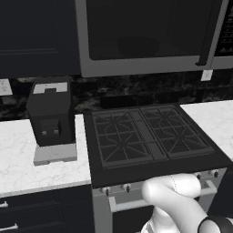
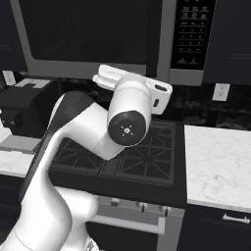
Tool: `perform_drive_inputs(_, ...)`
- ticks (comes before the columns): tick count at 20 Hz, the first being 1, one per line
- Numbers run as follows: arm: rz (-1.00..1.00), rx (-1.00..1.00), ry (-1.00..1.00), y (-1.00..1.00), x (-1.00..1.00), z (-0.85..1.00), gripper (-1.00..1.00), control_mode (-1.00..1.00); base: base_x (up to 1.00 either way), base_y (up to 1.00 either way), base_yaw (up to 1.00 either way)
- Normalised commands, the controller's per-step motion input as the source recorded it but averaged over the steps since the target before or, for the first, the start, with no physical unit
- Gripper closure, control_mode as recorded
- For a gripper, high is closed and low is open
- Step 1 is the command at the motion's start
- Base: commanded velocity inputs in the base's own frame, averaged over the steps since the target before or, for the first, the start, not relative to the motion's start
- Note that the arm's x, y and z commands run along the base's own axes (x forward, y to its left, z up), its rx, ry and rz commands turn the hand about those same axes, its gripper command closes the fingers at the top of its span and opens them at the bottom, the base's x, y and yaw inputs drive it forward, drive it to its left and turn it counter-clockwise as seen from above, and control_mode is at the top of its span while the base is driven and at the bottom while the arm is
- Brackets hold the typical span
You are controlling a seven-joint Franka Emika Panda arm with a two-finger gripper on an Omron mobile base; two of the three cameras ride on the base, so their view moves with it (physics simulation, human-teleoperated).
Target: Open the microwave, place the bowl with waffle inside the microwave, then close the microwave door and turn it on.
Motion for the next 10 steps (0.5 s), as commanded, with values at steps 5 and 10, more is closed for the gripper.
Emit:
perform_drive_inputs(5, 0.00, -0.08, -0.02, -0.05, 0.03, -0.30, 1.00, -1.00, 0.00, 0.00, 0.00)
perform_drive_inputs(10, 0.01, -0.07, -0.02, -0.14, 0.00, -0.22, 1.00, -1.00, 0.00, 0.00, 0.00)
